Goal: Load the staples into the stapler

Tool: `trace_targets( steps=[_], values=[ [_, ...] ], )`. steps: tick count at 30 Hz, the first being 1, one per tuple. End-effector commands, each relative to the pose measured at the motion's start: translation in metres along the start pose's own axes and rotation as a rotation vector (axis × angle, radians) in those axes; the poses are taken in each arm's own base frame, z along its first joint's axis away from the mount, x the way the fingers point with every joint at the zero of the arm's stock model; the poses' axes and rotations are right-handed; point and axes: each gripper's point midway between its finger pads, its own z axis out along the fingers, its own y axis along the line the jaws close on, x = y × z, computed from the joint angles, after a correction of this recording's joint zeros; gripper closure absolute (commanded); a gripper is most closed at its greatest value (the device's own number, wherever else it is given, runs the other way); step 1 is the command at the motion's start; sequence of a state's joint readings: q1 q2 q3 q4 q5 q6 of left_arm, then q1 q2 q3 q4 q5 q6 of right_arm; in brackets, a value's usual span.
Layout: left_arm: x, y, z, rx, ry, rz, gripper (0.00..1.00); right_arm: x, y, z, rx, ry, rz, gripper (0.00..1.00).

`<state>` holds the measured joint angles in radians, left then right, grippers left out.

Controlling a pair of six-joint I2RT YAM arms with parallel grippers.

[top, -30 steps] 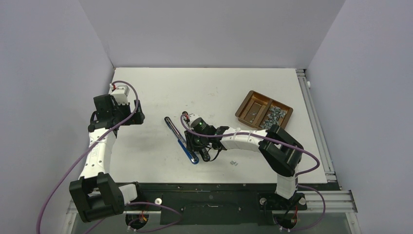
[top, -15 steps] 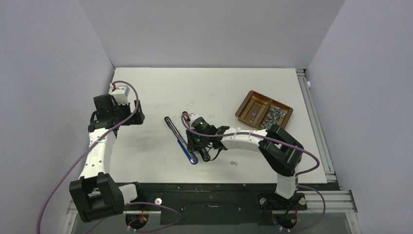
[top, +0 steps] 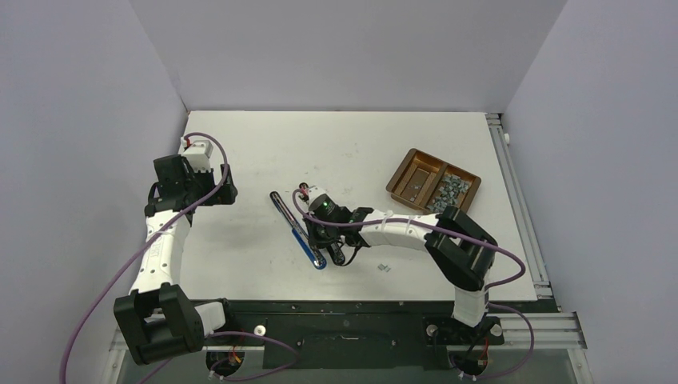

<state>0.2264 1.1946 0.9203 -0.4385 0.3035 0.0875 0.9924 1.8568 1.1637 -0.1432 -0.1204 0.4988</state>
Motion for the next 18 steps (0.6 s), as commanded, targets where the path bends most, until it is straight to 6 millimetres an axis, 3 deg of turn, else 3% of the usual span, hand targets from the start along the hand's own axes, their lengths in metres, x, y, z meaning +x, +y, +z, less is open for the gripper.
trace_targets(
  steps=[1, 12, 18],
  values=[
    [-0.021, 0.001, -0.008, -0.006, -0.065, 0.018, 0.04, -0.040, 0.014, -0.028, 0.058, -0.121, -0.075, 0.91],
    [-0.019, 0.002, -0.009, -0.011, -0.062, 0.022, 0.04, -0.060, 0.026, -0.044, 0.095, -0.182, -0.118, 0.92],
    [-0.018, 0.002, -0.008, -0.011, -0.062, 0.021, 0.04, -0.049, 0.015, -0.037, 0.104, -0.149, -0.092, 0.89]
  ],
)
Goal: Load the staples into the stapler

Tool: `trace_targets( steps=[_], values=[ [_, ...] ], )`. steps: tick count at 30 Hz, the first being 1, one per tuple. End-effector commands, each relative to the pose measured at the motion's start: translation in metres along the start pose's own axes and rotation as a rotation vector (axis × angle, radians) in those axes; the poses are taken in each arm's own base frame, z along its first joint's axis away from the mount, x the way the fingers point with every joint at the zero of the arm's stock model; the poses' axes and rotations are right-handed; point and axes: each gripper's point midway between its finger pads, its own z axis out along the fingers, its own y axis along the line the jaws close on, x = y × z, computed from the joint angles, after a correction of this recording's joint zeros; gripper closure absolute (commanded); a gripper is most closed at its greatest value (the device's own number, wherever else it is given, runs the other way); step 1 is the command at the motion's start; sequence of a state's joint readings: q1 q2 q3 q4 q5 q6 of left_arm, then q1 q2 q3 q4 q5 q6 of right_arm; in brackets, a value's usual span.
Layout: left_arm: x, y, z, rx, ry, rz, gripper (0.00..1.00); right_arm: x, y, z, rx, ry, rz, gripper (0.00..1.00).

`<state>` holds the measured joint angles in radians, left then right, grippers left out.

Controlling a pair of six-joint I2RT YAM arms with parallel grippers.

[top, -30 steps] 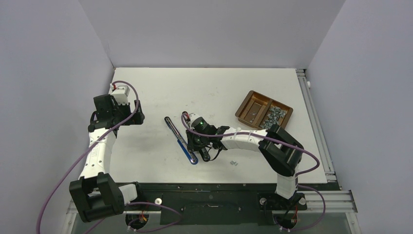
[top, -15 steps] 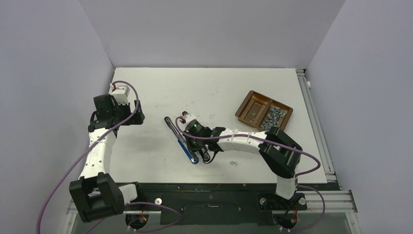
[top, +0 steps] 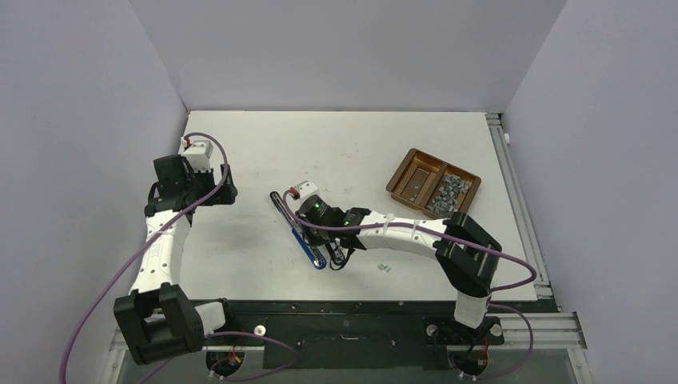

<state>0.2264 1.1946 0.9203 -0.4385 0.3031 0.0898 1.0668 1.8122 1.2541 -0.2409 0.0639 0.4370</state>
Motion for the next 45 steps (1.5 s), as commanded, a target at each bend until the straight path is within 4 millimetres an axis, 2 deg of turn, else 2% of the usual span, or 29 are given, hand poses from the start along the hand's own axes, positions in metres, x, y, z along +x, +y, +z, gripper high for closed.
trace_targets(
  steps=[1, 4, 8, 25, 30, 41, 45],
  values=[
    [-0.018, 0.002, -0.008, -0.008, -0.062, 0.018, 0.04, -0.017, -0.005, -0.009, -0.005, -0.041, 0.035, 0.85],
    [-0.018, 0.001, -0.008, -0.005, -0.062, 0.016, 0.04, -0.007, -0.009, -0.001, -0.029, -0.014, 0.067, 0.72],
    [-0.019, 0.001, -0.008, -0.006, -0.063, 0.017, 0.04, 0.000, -0.007, 0.004, -0.070, 0.005, 0.084, 0.67],
    [-0.022, 0.002, -0.007, -0.008, -0.066, 0.015, 0.04, 0.025, -0.012, 0.021, -0.095, 0.068, 0.126, 0.66],
    [-0.022, 0.002, -0.007, -0.007, -0.065, 0.014, 0.04, 0.025, -0.016, 0.020, -0.091, 0.060, 0.140, 0.67],
    [-0.022, 0.003, -0.009, -0.014, -0.065, 0.020, 0.04, 0.013, -0.007, 0.012, -0.152, 0.033, 0.145, 0.69],
    [-0.022, 0.002, -0.009, -0.013, -0.066, 0.021, 0.04, 0.014, -0.004, 0.012, -0.150, 0.046, 0.139, 0.69]
  ],
)
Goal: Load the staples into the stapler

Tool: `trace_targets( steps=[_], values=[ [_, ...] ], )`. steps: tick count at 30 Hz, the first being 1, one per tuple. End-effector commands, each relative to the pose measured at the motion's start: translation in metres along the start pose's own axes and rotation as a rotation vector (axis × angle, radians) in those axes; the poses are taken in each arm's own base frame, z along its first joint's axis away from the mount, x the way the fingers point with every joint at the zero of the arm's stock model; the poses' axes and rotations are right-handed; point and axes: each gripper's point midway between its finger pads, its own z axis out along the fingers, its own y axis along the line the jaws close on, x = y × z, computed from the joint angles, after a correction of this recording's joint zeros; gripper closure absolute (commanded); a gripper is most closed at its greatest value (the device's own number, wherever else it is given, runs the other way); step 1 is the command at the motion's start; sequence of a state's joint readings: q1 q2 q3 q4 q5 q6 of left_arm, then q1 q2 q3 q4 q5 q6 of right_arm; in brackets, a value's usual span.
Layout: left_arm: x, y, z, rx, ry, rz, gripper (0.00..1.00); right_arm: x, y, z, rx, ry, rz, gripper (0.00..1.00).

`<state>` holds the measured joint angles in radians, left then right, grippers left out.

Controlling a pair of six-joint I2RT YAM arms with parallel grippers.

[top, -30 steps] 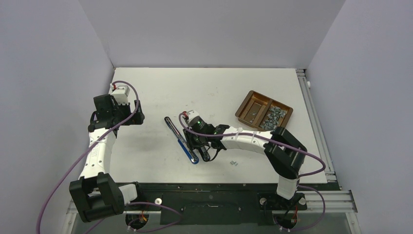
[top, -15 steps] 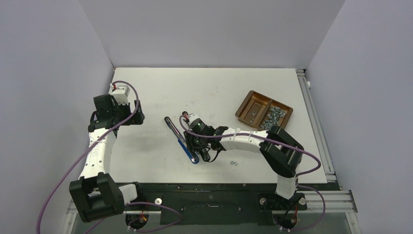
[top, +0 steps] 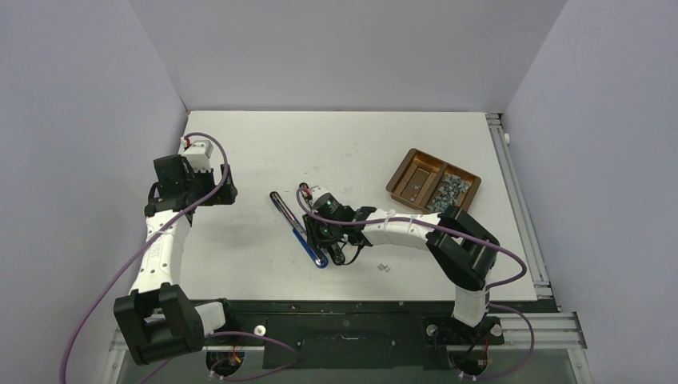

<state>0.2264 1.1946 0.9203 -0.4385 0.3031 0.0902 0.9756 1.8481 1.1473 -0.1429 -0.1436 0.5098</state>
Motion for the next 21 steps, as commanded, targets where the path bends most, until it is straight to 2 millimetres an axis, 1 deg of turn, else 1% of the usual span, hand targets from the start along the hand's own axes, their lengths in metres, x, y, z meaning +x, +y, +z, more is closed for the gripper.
trace_targets(
  steps=[1, 9, 14, 16, 21],
  values=[
    [-0.021, 0.003, -0.009, -0.013, -0.065, 0.019, 0.04, -0.018, 0.014, -0.008, -0.042, -0.051, -0.004, 0.69],
    [-0.022, 0.003, -0.011, -0.018, -0.069, 0.024, 0.04, -0.008, 0.027, -0.010, -0.056, -0.040, -0.027, 0.70],
    [-0.020, 0.002, -0.011, -0.014, -0.066, 0.024, 0.04, -0.004, 0.039, -0.010, -0.071, -0.029, -0.067, 0.72],
    [-0.018, 0.002, -0.012, -0.017, -0.064, 0.026, 0.04, -0.005, 0.045, -0.011, -0.074, -0.029, -0.087, 0.72],
    [-0.018, 0.003, -0.012, -0.021, -0.062, 0.031, 0.04, -0.011, 0.045, -0.016, -0.065, -0.047, -0.094, 0.71]
  ],
)
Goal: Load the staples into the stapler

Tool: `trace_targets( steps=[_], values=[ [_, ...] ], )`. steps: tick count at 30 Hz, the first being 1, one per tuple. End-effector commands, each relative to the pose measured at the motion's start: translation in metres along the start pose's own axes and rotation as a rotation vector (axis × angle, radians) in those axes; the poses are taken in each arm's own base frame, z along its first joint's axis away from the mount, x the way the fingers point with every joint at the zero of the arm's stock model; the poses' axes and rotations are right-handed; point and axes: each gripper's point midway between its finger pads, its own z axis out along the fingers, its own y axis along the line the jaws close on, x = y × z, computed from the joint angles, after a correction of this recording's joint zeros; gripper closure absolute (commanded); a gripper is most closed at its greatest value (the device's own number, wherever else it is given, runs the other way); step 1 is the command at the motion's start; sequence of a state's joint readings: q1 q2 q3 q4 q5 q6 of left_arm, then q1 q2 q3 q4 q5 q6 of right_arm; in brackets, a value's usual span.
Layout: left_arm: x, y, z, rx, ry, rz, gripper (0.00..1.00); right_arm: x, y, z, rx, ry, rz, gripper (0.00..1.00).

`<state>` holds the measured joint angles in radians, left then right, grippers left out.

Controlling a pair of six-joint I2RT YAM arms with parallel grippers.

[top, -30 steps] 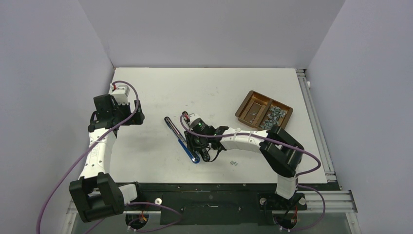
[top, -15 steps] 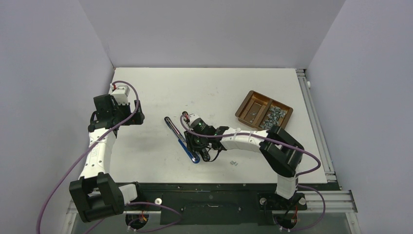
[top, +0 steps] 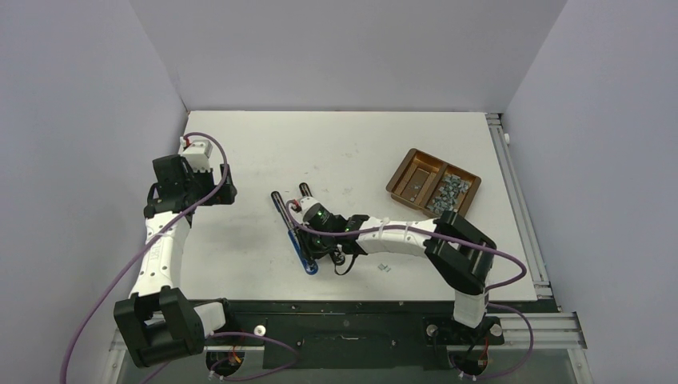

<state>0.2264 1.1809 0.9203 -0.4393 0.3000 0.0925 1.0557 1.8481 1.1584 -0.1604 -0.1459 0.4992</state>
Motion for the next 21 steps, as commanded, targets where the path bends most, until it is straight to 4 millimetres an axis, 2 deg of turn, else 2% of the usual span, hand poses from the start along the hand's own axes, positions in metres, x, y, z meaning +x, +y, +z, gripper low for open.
trace_targets(
  steps=[1, 6, 9, 21],
  values=[
    [-0.016, 0.003, -0.009, -0.016, -0.051, 0.026, 0.04, -0.032, 0.009, -0.016, -0.011, -0.086, -0.021, 0.70],
    [-0.020, 0.004, -0.009, -0.017, -0.052, 0.027, 0.04, -0.049, -0.002, -0.030, -0.038, -0.139, 0.046, 0.64],
    [-0.020, 0.004, -0.009, -0.017, -0.051, 0.027, 0.04, -0.052, -0.002, -0.030, -0.064, -0.141, 0.060, 0.64],
    [-0.019, 0.004, -0.007, -0.020, -0.049, 0.023, 0.04, -0.029, -0.004, -0.007, -0.093, -0.059, 0.073, 0.65]
  ],
)
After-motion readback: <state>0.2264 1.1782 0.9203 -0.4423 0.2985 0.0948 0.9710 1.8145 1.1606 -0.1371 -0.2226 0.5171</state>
